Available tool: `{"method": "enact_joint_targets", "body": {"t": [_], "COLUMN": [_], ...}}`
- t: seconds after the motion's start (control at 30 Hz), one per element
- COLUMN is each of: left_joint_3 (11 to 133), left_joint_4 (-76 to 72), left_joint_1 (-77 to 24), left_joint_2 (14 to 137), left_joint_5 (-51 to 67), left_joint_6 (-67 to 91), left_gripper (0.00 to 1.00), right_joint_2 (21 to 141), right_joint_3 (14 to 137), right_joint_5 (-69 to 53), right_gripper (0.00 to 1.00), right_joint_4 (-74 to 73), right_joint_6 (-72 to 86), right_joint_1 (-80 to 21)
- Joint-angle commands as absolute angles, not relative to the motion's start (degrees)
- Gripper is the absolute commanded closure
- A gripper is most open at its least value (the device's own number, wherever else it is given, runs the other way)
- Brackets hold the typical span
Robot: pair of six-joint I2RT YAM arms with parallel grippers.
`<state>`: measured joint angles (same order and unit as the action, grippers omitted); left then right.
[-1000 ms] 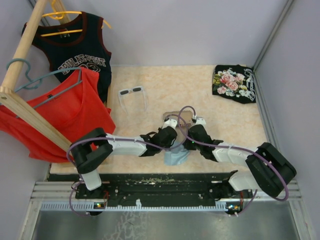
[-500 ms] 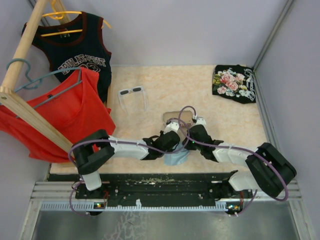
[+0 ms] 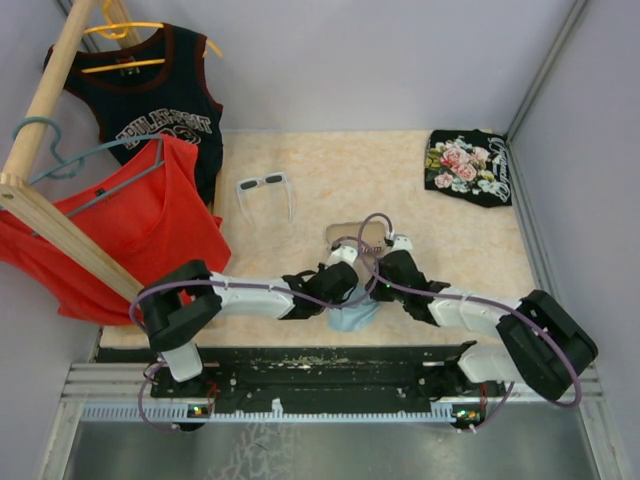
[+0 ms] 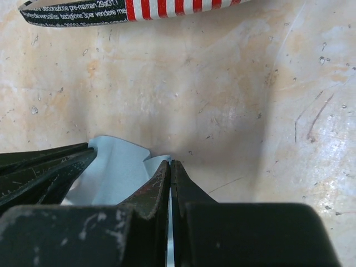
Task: Organize the sunglasses
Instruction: Fold the glasses cleaning cloth at the center of the board.
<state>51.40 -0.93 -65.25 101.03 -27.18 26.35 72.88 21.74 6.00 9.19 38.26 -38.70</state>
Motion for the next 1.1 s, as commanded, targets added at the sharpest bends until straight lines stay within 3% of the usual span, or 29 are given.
{"method": "enact_joint_targets", "body": {"t": [0.0, 1.07], "left_joint_3": [50.20, 52.53], "left_joint_4": [6.20, 1.46], "left_joint_1": [-63.13, -53.92], "left_joint_2": [100.08, 97.40], "left_joint_5": [-23.97, -19.07], "left_joint_6": [24.89, 17.19], "left_gripper": [1.00, 1.00], "right_joint_2": [69.70, 77.40], "right_joint_3": [23.97, 30.15], "right_joint_5": [8.62, 8.56], "right_gripper": [1.00, 1.00], "right_joint_4": [8.21, 14.03], "right_joint_6": [35.77, 29.15], "right_joint_1": [-38.20, -36.52]}}
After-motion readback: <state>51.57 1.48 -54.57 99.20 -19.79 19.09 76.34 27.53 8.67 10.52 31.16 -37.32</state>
